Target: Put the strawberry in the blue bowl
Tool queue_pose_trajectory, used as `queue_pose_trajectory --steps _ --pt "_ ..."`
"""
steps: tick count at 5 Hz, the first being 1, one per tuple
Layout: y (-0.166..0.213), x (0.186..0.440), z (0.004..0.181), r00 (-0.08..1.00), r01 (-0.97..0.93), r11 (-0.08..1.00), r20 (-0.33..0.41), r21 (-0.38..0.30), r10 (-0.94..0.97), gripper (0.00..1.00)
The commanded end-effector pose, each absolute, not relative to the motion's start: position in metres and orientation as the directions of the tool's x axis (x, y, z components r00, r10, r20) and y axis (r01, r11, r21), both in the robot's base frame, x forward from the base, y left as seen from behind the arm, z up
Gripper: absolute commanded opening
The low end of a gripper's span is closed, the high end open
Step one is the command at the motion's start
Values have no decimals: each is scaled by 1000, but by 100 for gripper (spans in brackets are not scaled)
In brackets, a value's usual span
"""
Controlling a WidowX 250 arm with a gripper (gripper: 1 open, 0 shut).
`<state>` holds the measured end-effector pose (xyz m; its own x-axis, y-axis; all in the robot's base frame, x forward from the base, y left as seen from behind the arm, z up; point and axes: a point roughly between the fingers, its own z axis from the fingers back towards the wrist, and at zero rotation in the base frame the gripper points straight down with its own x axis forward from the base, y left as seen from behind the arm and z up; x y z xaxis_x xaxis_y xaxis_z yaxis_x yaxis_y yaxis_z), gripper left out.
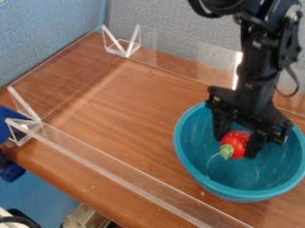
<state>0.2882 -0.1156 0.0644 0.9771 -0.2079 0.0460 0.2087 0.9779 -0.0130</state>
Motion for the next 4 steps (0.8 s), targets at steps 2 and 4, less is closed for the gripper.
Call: queue_pose_trajectory --steps 2,4 --pt "-116 296 84 971 209 978 121 -11 -206 100" --pt "-113 292 104 967 190 982 170 10 -189 100"
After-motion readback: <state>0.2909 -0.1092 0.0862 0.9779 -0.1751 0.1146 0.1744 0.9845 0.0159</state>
